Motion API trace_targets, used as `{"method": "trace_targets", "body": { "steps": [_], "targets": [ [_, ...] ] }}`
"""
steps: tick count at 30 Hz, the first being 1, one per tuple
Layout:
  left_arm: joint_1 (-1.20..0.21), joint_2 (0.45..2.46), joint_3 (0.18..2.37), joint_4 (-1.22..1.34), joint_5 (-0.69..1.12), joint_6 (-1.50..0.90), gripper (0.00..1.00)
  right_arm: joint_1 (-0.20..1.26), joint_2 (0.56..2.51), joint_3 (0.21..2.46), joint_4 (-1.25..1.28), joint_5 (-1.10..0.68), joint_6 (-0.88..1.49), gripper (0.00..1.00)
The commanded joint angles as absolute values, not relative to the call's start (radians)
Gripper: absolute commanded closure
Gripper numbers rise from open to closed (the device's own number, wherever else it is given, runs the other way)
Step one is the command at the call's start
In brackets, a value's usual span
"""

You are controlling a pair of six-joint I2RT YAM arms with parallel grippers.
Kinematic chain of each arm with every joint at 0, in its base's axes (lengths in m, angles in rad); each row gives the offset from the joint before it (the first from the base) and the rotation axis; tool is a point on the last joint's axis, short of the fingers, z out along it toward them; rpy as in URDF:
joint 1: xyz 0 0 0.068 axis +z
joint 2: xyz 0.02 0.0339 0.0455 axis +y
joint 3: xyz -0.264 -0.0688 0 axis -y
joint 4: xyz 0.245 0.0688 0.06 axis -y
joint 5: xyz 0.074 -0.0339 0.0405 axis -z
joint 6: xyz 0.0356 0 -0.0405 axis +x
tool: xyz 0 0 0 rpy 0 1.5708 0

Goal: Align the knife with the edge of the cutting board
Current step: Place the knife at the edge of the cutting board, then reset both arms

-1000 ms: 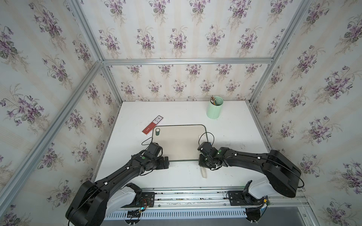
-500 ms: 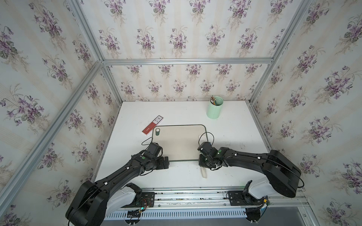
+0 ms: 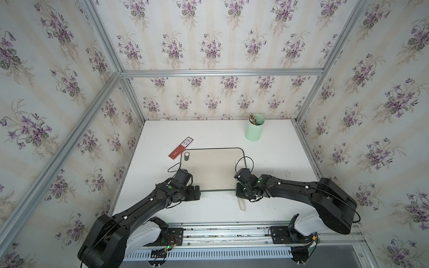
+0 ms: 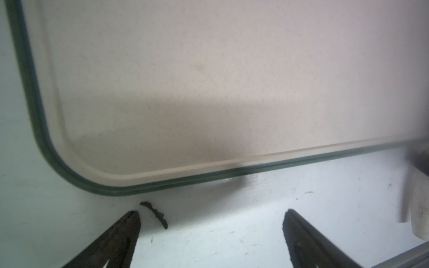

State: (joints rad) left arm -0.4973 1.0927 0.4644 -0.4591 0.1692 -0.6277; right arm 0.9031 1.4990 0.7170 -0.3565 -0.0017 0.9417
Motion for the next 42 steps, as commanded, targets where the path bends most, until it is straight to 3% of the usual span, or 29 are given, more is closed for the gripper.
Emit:
{"method": "trace_targets", "body": {
  "steps": [1,7,16,22,28,32,37,38,40,42],
  "targets": [
    [-0.497,1.091,0.463,-0.459,0.173,-0.617,0.01,0.903,1.507,0.716,-0.425,0.025,0.934,0.69],
    [-0.497,1.091,0.463,-0.457,0.173,-0.617,0.01,0.903,1.509,0.719,-0.422,0.023,0.934,0.68],
    [-0.496,1.073,0.459,-0.459,0.161,-0.62,0.01,0.904,1.479,0.731,-0.432,0.018,0.89,0.37],
    [-0.497,1.065,0.522,-0.511,0.105,-0.607,0.01,0.892,1.437,0.913,-0.578,0.123,0.727,0.26],
    [-0.497,0.978,0.599,-0.543,0.031,-0.576,0.01,0.746,1.394,1.014,-0.563,0.169,0.529,0.22],
    [-0.496,0.885,0.658,-0.556,-0.123,-0.513,0.01,0.617,1.336,0.988,-0.432,0.168,0.422,0.22],
    [-0.496,0.737,0.605,-0.461,-0.467,-0.421,0.01,0.485,1.205,0.784,-0.129,0.248,0.313,0.19],
    [-0.496,0.704,0.573,-0.409,-0.513,-0.379,0.01,0.477,1.174,0.722,-0.042,0.294,0.277,0.17],
    [-0.497,0.655,0.507,-0.29,-0.588,-0.271,0.01,0.46,1.124,0.612,0.084,0.426,0.257,0.02],
    [-0.494,0.631,0.425,-0.145,-0.717,-0.161,0.01,0.408,1.08,0.508,0.21,0.53,0.241,0.0]
  ]
}}
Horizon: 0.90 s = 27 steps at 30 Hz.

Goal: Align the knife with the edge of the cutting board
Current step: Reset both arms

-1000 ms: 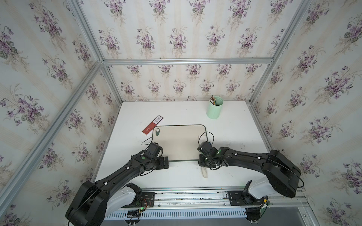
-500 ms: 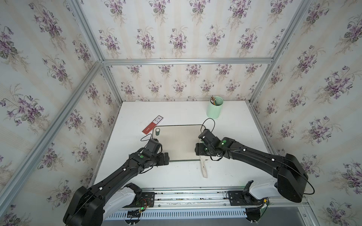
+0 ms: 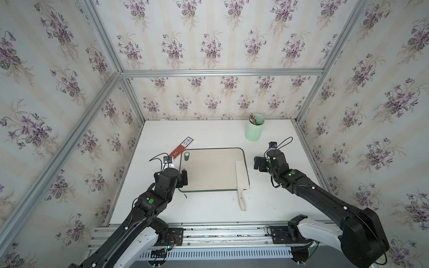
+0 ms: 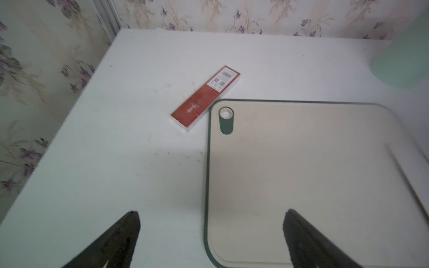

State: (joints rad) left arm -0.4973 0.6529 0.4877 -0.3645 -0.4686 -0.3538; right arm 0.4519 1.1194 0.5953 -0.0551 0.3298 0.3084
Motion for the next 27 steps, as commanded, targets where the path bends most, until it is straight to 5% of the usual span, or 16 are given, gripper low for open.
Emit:
{"method": "trace_targets", "body": {
  "steps": [1,5,8,15,18,21,25,27],
  "targets": [
    [-0.49,0.632,0.388,-0.073,-0.753,-0.115,0.01,0.387,1.064,0.466,0.265,0.543,0.215,0.0],
    [-0.398,0.738,0.18,0.389,-0.666,0.128,0.01,0.347,1.025,0.22,0.648,0.613,0.006,0.0],
    [-0.263,0.9,0.175,0.515,-0.549,0.054,0.01,0.28,1.085,0.079,0.965,0.637,-0.037,0.0],
    [-0.139,1.312,0.239,0.988,-0.375,0.125,0.01,0.217,1.319,0.242,0.95,0.54,-0.053,0.0],
    [-0.117,1.347,0.273,0.931,-0.217,0.089,0.01,0.217,1.295,0.226,0.933,0.514,-0.065,0.0],
    [-0.112,1.431,0.279,1.003,-0.254,0.076,0.01,0.213,1.255,0.164,1.025,0.474,-0.064,0.0],
    [-0.109,1.571,0.304,1.108,-0.162,0.138,0.01,0.191,1.348,0.067,1.419,0.424,-0.037,0.0],
    [-0.1,1.53,0.363,0.926,-0.183,0.093,0.01,0.166,1.542,0.062,1.615,0.356,-0.04,0.0]
  ]
}}
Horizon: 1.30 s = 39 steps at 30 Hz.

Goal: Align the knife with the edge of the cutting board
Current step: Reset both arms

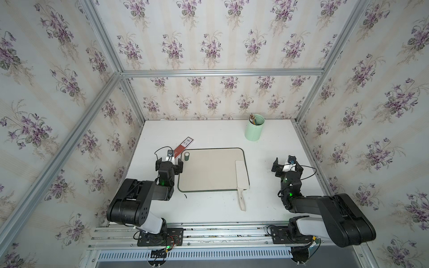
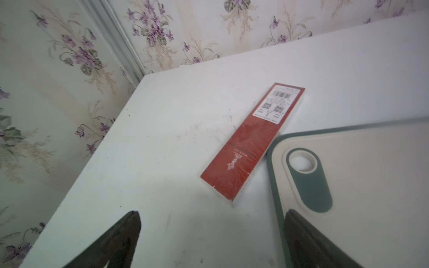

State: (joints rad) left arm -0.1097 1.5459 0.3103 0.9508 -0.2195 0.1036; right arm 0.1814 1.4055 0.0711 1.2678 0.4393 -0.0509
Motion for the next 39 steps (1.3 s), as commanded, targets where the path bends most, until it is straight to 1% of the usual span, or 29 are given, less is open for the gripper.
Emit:
{"method": "trace_targets", "body": {
  "steps": [1,2,3,4,5,6,7,8,10,12,15,17,19,21,23,39],
  "targets": [
    [-0.084,1.522,0.383,0.876,-0.151,0.082,0.01,0.171,1.639,0.069,1.757,0.369,-0.081,0.01],
    [-0.071,1.527,0.393,0.86,-0.134,0.078,0.01,0.184,1.624,0.07,1.732,0.385,-0.077,0.0],
    [-0.065,1.53,0.394,0.866,-0.13,0.072,0.01,0.166,1.536,0.119,1.487,0.362,-0.026,0.01],
    [-0.064,1.532,0.394,0.87,-0.13,0.073,0.01,0.115,1.529,0.164,1.391,0.258,-0.003,0.06],
    [-0.063,1.532,0.393,0.87,-0.128,0.072,0.01,0.079,1.569,0.196,1.396,0.191,0.007,0.0],
    [-0.063,1.531,0.395,0.867,-0.127,0.071,0.01,0.061,1.54,0.22,1.29,0.166,0.03,0.0],
    [-0.063,1.531,0.394,0.87,-0.127,0.07,0.01,0.051,1.528,0.227,1.245,0.148,0.038,0.0],
    [-0.063,1.531,0.393,0.868,-0.127,0.069,0.01,0.051,1.56,0.201,1.364,0.147,0.025,0.0],
    [-0.063,1.531,0.392,0.87,-0.127,0.071,0.01,0.051,1.524,0.202,1.287,0.188,0.055,0.0],
    [-0.063,1.531,0.391,0.871,-0.127,0.071,0.01,0.054,1.55,0.161,1.424,0.211,0.046,0.0],
    [-0.063,1.531,0.391,0.871,-0.127,0.072,0.01,0.054,1.546,0.163,1.42,0.208,0.046,0.0],
    [-0.063,1.531,0.392,0.871,-0.127,0.071,0.01,0.056,1.531,0.203,1.325,0.211,0.051,0.0],
    [-0.063,1.531,0.391,0.871,-0.127,0.072,0.01,0.057,1.551,0.197,1.361,0.189,0.033,0.0],
    [-0.063,1.531,0.392,0.871,-0.127,0.073,0.01,0.057,1.535,0.21,1.302,0.173,0.033,0.0],
    [-0.062,1.531,0.39,0.871,-0.127,0.073,0.01,0.057,1.546,0.201,1.346,0.171,0.026,0.0],
    [-0.062,1.531,0.391,0.871,-0.128,0.073,0.01,0.058,1.542,0.21,1.324,0.153,0.022,0.0]
  ]
}}
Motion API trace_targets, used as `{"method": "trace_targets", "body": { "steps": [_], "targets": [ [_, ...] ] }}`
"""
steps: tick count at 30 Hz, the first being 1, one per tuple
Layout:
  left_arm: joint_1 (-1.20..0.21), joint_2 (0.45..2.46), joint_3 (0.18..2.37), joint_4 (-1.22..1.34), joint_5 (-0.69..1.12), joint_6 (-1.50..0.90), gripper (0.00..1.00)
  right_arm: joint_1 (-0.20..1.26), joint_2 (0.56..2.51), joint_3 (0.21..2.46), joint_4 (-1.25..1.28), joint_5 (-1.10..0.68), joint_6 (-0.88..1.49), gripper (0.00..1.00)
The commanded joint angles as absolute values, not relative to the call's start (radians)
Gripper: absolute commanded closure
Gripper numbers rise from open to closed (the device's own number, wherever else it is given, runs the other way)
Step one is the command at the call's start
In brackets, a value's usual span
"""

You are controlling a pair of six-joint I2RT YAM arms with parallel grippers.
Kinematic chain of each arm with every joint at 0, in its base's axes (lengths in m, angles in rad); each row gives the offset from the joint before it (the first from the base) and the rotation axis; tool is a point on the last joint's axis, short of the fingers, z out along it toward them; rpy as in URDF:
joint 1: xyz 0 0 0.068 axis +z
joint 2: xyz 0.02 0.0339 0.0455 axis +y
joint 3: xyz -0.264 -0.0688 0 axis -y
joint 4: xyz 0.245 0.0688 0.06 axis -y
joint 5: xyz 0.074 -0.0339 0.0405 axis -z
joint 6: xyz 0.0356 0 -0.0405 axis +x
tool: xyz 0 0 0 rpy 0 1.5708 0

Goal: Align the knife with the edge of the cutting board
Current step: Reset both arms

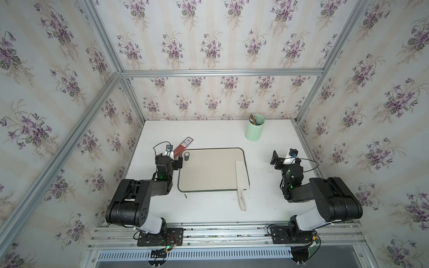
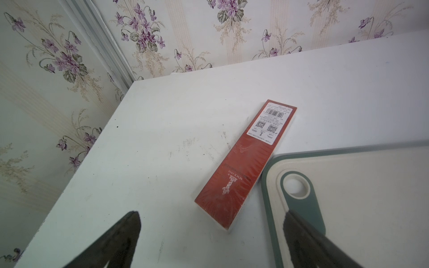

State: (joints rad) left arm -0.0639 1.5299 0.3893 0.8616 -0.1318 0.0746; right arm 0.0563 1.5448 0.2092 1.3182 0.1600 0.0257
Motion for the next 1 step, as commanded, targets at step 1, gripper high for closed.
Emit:
{"method": "trace_targets", "body": {
  "steps": [1],
  "targets": [
    [-0.063,1.532,0.391,0.871,-0.128,0.074,0.01,0.058,1.542,0.21,1.325,0.153,0.021,0.0]
  ]
}}
